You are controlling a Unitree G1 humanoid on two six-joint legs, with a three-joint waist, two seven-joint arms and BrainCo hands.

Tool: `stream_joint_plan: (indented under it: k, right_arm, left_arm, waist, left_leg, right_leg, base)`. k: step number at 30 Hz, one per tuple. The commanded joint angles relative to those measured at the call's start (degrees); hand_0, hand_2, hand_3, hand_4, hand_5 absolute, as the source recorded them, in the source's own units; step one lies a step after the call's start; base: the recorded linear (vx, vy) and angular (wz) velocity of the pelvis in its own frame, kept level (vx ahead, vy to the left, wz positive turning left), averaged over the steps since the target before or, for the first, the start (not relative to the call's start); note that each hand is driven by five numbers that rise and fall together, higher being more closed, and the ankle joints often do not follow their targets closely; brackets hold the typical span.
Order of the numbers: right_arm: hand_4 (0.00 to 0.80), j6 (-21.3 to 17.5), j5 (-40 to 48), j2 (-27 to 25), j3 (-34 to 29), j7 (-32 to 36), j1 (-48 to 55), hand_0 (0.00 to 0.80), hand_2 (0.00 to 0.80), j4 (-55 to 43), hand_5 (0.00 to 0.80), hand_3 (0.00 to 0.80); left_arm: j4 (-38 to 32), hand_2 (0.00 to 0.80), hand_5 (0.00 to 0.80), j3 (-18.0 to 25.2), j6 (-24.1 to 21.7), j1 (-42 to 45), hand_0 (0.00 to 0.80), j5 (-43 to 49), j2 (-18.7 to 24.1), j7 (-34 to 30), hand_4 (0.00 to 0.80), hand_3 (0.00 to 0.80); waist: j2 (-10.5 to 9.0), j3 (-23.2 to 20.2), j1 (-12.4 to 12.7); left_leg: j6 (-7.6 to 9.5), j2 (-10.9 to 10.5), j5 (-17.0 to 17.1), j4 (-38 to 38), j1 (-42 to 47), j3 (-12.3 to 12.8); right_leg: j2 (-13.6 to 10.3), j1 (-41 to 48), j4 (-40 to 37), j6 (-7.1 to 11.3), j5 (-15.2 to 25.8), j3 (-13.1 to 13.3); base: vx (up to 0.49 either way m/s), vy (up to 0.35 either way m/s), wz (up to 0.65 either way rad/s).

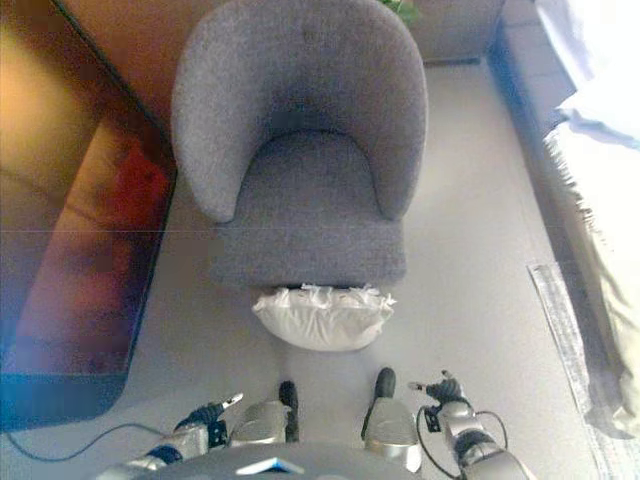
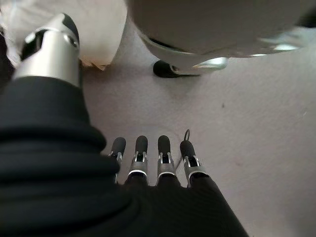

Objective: Pick up the cushion and take it to the sofa

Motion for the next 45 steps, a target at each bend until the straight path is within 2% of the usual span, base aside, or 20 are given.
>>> stream_joint_plan:
  k: [1, 3, 7, 9, 14, 19, 25, 28, 34, 38, 42, 43, 45]
  right_arm:
    - [0.000, -4.2, 4.0, 1.9, 2.0, -1.7, -4.5, 0.000, 0.000, -1.2, 0.000, 0.000]
    - [0.000, -5.4, 4.5, 1.9, 2.9, -2.8, -6.8, 0.000, 0.000, -2.8, 0.000, 0.000]
    - [0.000, -4.5, 5.3, 1.4, 4.5, -5.3, -12.3, 0.000, 0.000, -5.8, 0.000, 0.000]
    - [0.000, -4.1, 5.5, 1.3, 4.7, -6.3, -14.1, 0.000, 0.000, -6.7, 0.000, 0.000]
    - [0.000, -3.1, 7.4, -0.5, 5.1, -8.3, -19.0, 0.000, 0.000, -10.8, 0.000, 0.000]
    - [0.000, -3.3, 9.0, -2.3, 4.2, -9.4, -22.3, 0.000, 0.000, -12.7, 0.000, 0.000]
    - [0.000, -3.9, 10.2, -6.3, 3.7, -9.4, -25.9, 0.000, 0.000, -15.1, 0.000, 0.000]
    - [0.000, -4.1, 10.7, -8.2, 3.7, -8.9, -28.2, 0.000, 0.000, -15.1, 0.000, 0.000]
    - [0.000, -5.1, 11.4, -11.3, 4.3, -8.1, -33.7, 0.000, 0.000, -14.2, 0.000, 0.000]
    - [0.000, -5.9, 11.3, -13.1, 4.6, -7.7, -36.9, 0.000, 0.000, -13.2, 0.000, 0.000]
    - [0.000, -7.8, 11.6, -14.9, 4.8, -7.7, -39.4, 0.000, 0.000, -11.6, 0.000, 0.000]
    - [0.000, -8.4, 11.7, -15.5, 5.0, -7.5, -40.1, 0.000, 0.000, -11.2, 0.000, 0.000]
    - [0.000, -9.5, 12.0, -16.3, 5.3, -7.4, -41.5, 0.000, 0.000, -10.8, 0.000, 0.000]
  left_arm:
    - [-0.7, 0.000, 0.000, -0.9, -1.5, -4.3, 0.000, 1.9, 2.0, 0.2, 0.000, 0.000]
    - [-1.4, 0.000, 0.000, -2.2, -1.6, -7.2, 0.000, 0.8, 2.7, 1.1, 0.000, 0.000]
    - [-3.7, 0.000, 0.000, -3.3, -1.4, -12.0, 0.000, -1.5, 3.4, 3.6, 0.000, 0.000]
    - [-4.7, 0.000, 0.000, -3.6, -1.6, -13.5, 0.000, -1.6, 3.8, 3.9, 0.000, 0.000]
    - [-9.5, 0.000, 0.000, -4.9, -4.9, -19.0, 0.000, -3.2, 5.3, 6.5, 0.000, 0.000]
    - [-13.3, 0.000, 0.000, -5.6, -8.1, -23.1, 0.000, -3.3, 6.1, 8.5, 0.000, 0.000]
    - [-16.6, 0.000, 0.000, -6.6, -12.9, -28.1, 0.000, -2.3, 8.7, 10.7, 0.000, 0.000]
    - [-17.8, 0.000, 0.000, -6.8, -13.7, -30.7, 0.000, -2.2, 10.2, 12.7, 0.000, 0.000]
    - [-17.4, 0.000, 0.000, -6.6, -15.1, -36.3, 0.000, -3.2, 13.1, 12.5, 0.000, 0.000]
    - [-17.1, 0.000, 0.000, -6.6, -15.5, -39.2, 0.000, -4.6, 15.0, 12.3, 0.000, 0.000]
    - [-16.0, 0.000, 0.000, -6.2, -16.5, -41.4, 0.000, -5.8, 16.9, 12.0, 0.000, 0.000]
    - [-15.7, 0.000, 0.000, -6.1, -17.2, -41.5, 0.000, -6.2, 17.4, 11.7, 0.000, 0.000]
    - [-15.7, 0.000, 0.000, -5.9, -17.6, -42.3, 0.000, -6.5, 18.1, 11.2, 0.000, 0.000]
  waist:
    - [-4.72, 4.0, -0.2]
    - [-4.91, 6.0, -0.5]
    - [-5.07, 9.8, -0.6]
    - [-4.96, 11.1, -0.3]
    - [-6.34, 15.1, -0.5]
    - [-6.76, 17.6, -0.8]
    - [-6.84, 17.8, -1.2]
    - [-6.71, 17.8, -1.3]
    - [-6.12, 17.8, -1.3]
    - [-5.50, 17.8, -1.4]
    - [-5.11, 17.8, -1.4]
    - [-4.93, 17.8, -1.3]
    - [-4.73, 17.8, -1.2]
  left_leg:
    - [1.89, -1.7, -2.7, 0.3, -3.0, -0.2]
    - [2.06, -1.6, -2.8, 1.9, -6.5, -0.5]
    - [2.33, -2.2, -2.8, 4.8, -12.6, -0.9]
    - [2.71, -2.3, -2.6, 6.3, -15.2, -1.0]
    - [2.62, -2.6, -2.4, 10.0, -22.7, -2.0]
    - [2.69, -3.0, -1.4, 10.4, -27.5, -2.6]
    - [3.02, -2.8, -0.9, 13.6, -36.6, -3.8]
    - [2.99, -2.7, -0.9, 15.3, -40.8, -4.7]
    - [2.97, -2.9, -0.9, 19.4, -48.8, -6.4]
    - [2.73, -2.8, -1.3, 22.5, -54.4, -6.5]
    - [2.71, -2.5, -2.3, 25.7, -59.3, -6.1]
    - [2.18, -2.2, -4.3, 27.5, -60.0, -6.4]
    - [2.18, -2.2, -5.0, 29.6, -62.7, -6.3]
  right_leg:
    - [-2.8, 0.8, 0.3, 2.36, -3.2, 2.8]
    - [-3.2, -3.7, 2.6, 2.52, -2.8, 3.4]
    - [-3.8, -10.1, 5.2, 3.03, -1.8, 4.6]
    - [-4.0, -12.8, 8.9, 3.07, -2.8, 5.3]
    - [-4.7, -19.4, 10.6, 3.76, -1.6, 6.1]
    - [-4.1, -24.1, 11.2, 4.08, -0.5, 6.4]
    - [-4.0, -33.4, 14.1, 3.92, -0.1, 7.2]
    - [-4.0, -37.4, 15.6, 3.76, -0.1, 7.9]
    - [-3.9, -45.1, 19.9, 3.12, -0.6, 9.4]
    - [-3.8, -50.5, 23.5, 2.89, -1.2, 10.0]
    - [-4.3, -55.5, 27.1, 2.85, -1.9, 10.0]
    - [-4.4, -56.5, 29.4, 3.32, -3.7, 10.3]
    - [-4.6, -59.1, 31.8, 3.28, -4.1, 10.4]
  base:
    - [-0.110, 0.029, 0.06]
    - [-0.135, 0.026, 0.02]
    - [-0.106, 0.077, 0.07]
    - [-0.090, 0.095, 0.09]
    - [-0.098, 0.040, 0.02]
    - [-0.073, 0.033, 0.07]
    - [-0.061, 0.033, 0.11]
    - [-0.047, 0.036, 0.03]
    - [-0.044, 0.034, -0.02]
    - [-0.030, 0.041, -0.03]
    - [0.016, 0.008, 0.01]
    - [0.077, 0.020, -0.01]
    - [0.041, 0.031, -0.01]
